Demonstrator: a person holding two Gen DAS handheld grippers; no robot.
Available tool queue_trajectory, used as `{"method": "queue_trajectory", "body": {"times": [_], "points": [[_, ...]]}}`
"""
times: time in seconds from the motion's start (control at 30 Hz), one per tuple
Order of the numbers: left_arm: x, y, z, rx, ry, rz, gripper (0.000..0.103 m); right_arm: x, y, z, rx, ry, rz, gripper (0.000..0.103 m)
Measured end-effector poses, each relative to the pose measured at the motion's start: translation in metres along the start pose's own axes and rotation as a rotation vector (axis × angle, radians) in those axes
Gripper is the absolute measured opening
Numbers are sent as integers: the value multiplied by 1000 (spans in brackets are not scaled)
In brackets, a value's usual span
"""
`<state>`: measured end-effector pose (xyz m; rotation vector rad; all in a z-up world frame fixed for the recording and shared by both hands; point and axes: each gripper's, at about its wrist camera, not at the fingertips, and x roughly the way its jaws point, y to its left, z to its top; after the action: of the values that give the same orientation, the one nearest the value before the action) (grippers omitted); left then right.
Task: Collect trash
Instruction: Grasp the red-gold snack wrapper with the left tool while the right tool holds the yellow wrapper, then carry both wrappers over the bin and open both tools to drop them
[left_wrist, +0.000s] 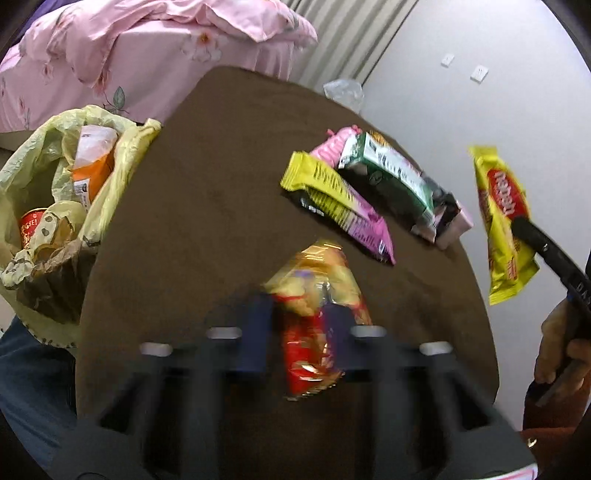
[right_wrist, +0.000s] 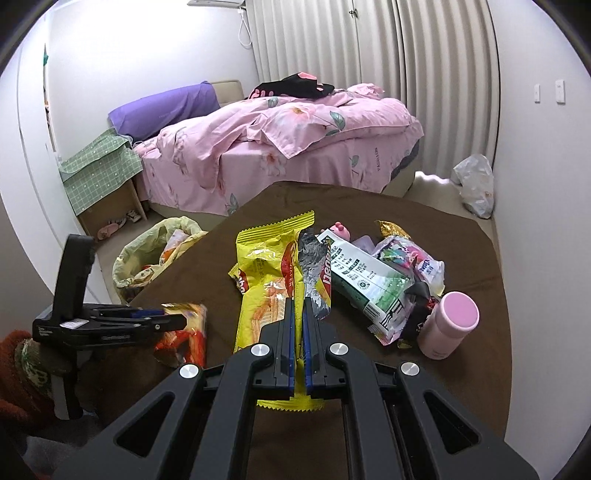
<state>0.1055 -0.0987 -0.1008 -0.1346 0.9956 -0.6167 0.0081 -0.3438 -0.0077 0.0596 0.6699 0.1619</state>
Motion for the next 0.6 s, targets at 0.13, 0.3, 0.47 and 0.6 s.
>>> {"method": "queue_trajectory", "body": {"times": [0.13,0.3,0.47,0.6], "points": [[-31,-4,4,35,-84,13,14,-4,4,3,-19,-16,8,6],[-94,-2,16,42,-256,65,14,-10,17,17,-49,-52,30,6],[-148,12,24,9,-399,95,14,-14,42,36,-112,-89,68,6],[-173,26,27,-13,-463,148,14,-11,66,48,-166,-104,101,6]]}}
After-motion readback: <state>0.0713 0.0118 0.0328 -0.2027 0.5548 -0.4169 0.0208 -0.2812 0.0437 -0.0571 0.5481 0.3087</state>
